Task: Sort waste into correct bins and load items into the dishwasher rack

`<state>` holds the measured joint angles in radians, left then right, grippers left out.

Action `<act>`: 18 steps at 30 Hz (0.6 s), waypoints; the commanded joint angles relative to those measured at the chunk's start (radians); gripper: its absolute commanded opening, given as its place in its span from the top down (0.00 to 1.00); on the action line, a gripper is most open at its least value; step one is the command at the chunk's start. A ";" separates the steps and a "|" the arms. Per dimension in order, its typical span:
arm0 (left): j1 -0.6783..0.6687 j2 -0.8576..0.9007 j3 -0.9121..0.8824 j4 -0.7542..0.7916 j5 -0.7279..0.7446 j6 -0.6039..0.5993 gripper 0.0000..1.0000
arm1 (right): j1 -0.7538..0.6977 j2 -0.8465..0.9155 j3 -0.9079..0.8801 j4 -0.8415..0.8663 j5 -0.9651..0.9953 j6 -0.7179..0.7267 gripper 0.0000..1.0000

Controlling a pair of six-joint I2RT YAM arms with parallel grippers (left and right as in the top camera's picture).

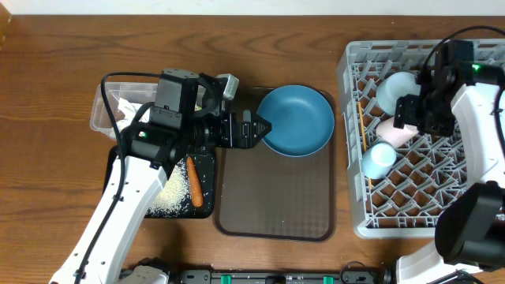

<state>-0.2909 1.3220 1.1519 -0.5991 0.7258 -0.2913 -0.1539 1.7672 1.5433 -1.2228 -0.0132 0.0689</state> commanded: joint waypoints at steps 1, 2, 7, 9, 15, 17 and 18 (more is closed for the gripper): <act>0.000 0.004 -0.004 -0.002 -0.006 0.003 0.00 | -0.013 -0.006 0.035 -0.017 0.011 0.004 0.22; 0.000 0.004 -0.004 -0.002 -0.005 0.003 0.00 | -0.016 -0.006 0.035 -0.020 0.010 0.005 0.21; 0.000 0.004 -0.004 -0.002 -0.005 0.003 0.00 | -0.040 -0.006 0.031 -0.011 0.008 0.005 0.19; 0.000 0.004 -0.004 -0.002 -0.005 0.003 0.00 | -0.049 -0.006 0.031 -0.006 -0.002 0.005 0.18; 0.000 0.004 -0.004 -0.002 -0.006 0.003 0.00 | -0.059 -0.006 0.021 -0.011 -0.074 -0.025 0.16; 0.000 0.004 -0.004 -0.002 -0.005 0.003 0.00 | -0.059 -0.006 0.009 0.000 -0.074 -0.026 0.15; 0.000 0.004 -0.004 -0.002 -0.005 0.003 0.00 | -0.059 -0.006 0.003 0.005 -0.074 -0.026 0.13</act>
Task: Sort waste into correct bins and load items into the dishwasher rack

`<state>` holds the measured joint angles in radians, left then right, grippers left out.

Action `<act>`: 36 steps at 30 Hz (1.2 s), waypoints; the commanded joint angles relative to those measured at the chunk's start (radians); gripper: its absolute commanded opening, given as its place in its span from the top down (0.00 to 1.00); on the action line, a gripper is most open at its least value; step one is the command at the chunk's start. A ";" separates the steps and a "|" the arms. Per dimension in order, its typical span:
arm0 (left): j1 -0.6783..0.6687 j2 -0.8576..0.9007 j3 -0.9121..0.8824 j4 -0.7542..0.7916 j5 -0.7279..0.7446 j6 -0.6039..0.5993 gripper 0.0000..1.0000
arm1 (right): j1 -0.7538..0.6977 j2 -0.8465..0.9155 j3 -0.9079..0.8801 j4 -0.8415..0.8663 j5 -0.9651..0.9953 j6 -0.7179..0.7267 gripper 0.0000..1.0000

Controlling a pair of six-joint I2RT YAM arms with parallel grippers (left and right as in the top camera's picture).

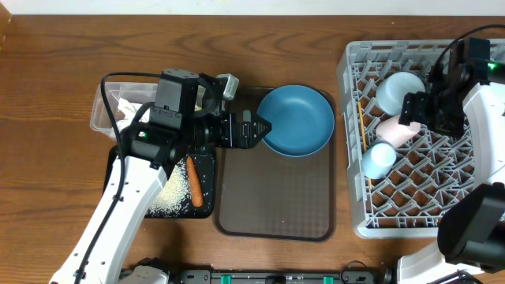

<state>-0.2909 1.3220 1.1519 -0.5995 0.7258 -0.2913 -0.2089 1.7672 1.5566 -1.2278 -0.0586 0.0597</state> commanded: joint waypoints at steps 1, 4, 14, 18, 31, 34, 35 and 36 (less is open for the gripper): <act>0.000 0.004 -0.004 -0.002 -0.005 0.003 0.00 | -0.003 -0.006 -0.015 0.014 -0.034 -0.017 0.13; 0.000 0.004 -0.004 -0.002 -0.005 0.003 0.00 | 0.001 -0.006 -0.020 0.014 -0.113 -0.063 0.13; 0.000 0.004 -0.004 -0.002 -0.005 0.003 0.00 | 0.001 -0.006 -0.020 0.009 -0.156 -0.072 0.16; 0.000 0.004 -0.004 -0.002 -0.005 0.003 0.00 | 0.001 -0.006 -0.021 0.005 -0.157 -0.072 0.18; 0.000 0.004 -0.004 -0.002 -0.005 0.003 0.00 | 0.021 -0.006 -0.053 0.026 -0.237 -0.076 0.62; 0.000 0.004 -0.004 -0.002 -0.005 0.003 0.00 | 0.026 -0.006 -0.100 0.071 -0.237 -0.076 0.69; 0.000 0.004 -0.004 -0.002 -0.005 0.003 0.00 | 0.027 -0.006 -0.118 0.088 -0.237 -0.076 0.72; 0.000 0.004 -0.004 -0.002 -0.005 0.003 0.00 | 0.028 -0.006 -0.139 0.107 -0.237 -0.076 0.74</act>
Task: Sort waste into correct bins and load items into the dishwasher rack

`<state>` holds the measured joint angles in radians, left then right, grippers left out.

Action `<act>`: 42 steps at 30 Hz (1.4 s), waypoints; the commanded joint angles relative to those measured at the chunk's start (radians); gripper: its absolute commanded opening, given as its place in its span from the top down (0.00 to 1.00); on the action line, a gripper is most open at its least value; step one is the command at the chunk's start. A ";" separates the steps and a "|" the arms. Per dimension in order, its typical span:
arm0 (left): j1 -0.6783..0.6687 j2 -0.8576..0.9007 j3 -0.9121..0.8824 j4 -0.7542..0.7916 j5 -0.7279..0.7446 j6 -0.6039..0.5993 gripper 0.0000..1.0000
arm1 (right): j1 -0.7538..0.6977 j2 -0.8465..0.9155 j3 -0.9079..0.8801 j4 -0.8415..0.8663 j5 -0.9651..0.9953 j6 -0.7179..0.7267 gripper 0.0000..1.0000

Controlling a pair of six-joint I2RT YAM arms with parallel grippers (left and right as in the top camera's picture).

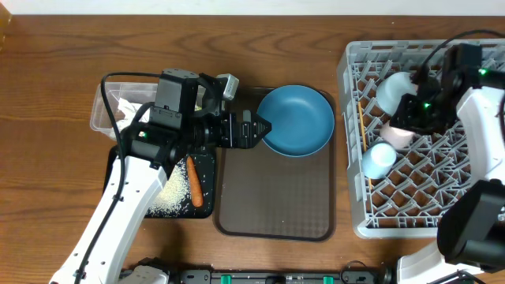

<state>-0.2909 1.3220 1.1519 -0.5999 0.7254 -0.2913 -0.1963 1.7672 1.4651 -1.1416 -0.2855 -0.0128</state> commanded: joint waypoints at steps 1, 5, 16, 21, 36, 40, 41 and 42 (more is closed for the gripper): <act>0.000 0.004 -0.004 -0.002 -0.005 0.003 0.00 | 0.015 -0.006 -0.066 0.036 -0.011 -0.003 0.77; 0.000 0.004 -0.004 -0.002 -0.005 0.003 0.00 | 0.020 -0.006 -0.145 0.099 -0.011 -0.003 0.78; 0.000 0.004 -0.004 -0.002 -0.005 0.003 0.00 | 0.020 -0.029 -0.031 0.021 -0.010 -0.004 0.76; 0.000 0.004 -0.004 -0.002 -0.005 0.003 0.00 | 0.020 -0.053 0.039 -0.031 -0.010 -0.011 0.78; 0.000 0.004 -0.004 -0.002 -0.005 0.003 0.00 | 0.020 -0.061 0.014 -0.016 0.140 0.000 0.95; 0.000 0.004 -0.004 -0.002 -0.005 0.003 0.00 | 0.020 -0.061 -0.024 0.026 0.140 0.019 0.96; 0.000 0.004 -0.004 -0.002 -0.005 0.003 0.00 | 0.020 -0.061 -0.044 0.049 0.140 0.020 0.95; 0.000 0.004 -0.004 -0.002 -0.005 0.003 0.00 | 0.020 -0.061 -0.068 0.075 0.140 0.027 0.95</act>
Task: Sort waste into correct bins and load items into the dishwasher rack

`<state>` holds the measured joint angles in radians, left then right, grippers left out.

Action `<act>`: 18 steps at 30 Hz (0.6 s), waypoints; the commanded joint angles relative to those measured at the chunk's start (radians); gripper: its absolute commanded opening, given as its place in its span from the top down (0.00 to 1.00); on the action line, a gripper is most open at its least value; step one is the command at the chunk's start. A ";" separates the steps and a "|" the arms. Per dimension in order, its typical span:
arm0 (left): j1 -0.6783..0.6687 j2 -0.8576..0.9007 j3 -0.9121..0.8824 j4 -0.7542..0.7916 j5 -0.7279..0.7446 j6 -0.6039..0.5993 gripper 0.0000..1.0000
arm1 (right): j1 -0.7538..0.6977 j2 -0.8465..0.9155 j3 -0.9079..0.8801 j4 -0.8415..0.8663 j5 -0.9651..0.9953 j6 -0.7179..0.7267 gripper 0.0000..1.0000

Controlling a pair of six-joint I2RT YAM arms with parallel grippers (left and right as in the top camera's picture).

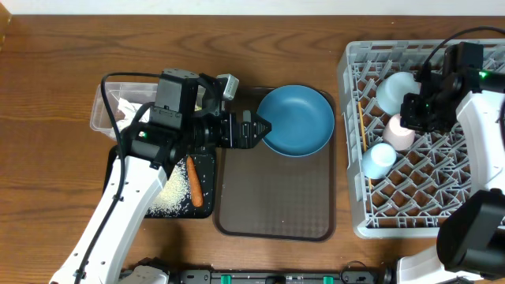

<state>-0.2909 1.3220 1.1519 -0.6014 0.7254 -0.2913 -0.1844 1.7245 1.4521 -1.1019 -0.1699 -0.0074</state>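
Observation:
A blue bowl [298, 120] rests on the far end of the brown tray [276, 207]. My left gripper [259, 128] is at the bowl's left rim, with its jaws closed on the edge. In the grey dishwasher rack [410, 197] a pink cup [397, 134] stands between a white cup [397, 88] and a pale blue cup [378, 158]. My right gripper [415, 115] hovers at the pink cup's upper right edge. The overhead view does not show whether its jaws are open.
A black bin [207, 207] left of the tray holds rice and a carrot [193, 183]. Behind it a clear container [110, 112] holds crumpled waste. A thin orange stick [361, 126] lies along the rack's left side.
My right gripper has shifted a little right and back off the pink cup. The cup now shows a round end rather than a tilted side. The left arm is unchanged.
The left gripper stayed at the bowl's rim throughout. The right gripper was first over the tilted pink cup in the rack, then farther right and apart from it, then down on it again. Now it sits beside the cup, which stands rounder.

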 commanded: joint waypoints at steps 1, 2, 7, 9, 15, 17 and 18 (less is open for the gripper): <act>0.000 0.004 -0.004 0.000 -0.005 0.003 0.00 | 0.008 -0.018 -0.077 0.059 0.024 0.028 0.95; 0.000 0.004 -0.004 0.000 -0.005 0.003 0.00 | 0.008 -0.017 -0.102 0.085 0.024 0.034 0.95; 0.000 0.004 -0.004 0.000 -0.005 0.003 0.00 | 0.008 -0.017 -0.215 0.197 0.062 0.066 0.94; 0.000 0.004 -0.004 0.000 -0.005 0.003 0.00 | 0.008 -0.017 -0.222 0.198 0.073 0.071 0.95; 0.000 0.004 -0.004 0.000 -0.005 0.003 0.00 | 0.008 -0.019 -0.195 0.189 0.059 0.071 0.94; 0.000 0.004 -0.004 0.000 -0.005 0.003 0.00 | 0.008 -0.019 -0.168 0.172 0.049 0.071 0.94; 0.000 0.004 -0.004 0.000 -0.005 0.003 0.00 | 0.008 -0.019 -0.153 0.163 0.045 0.071 0.95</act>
<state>-0.2909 1.3220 1.1519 -0.6014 0.7254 -0.2913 -0.1844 1.6695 1.2922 -0.9112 -0.1581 0.0460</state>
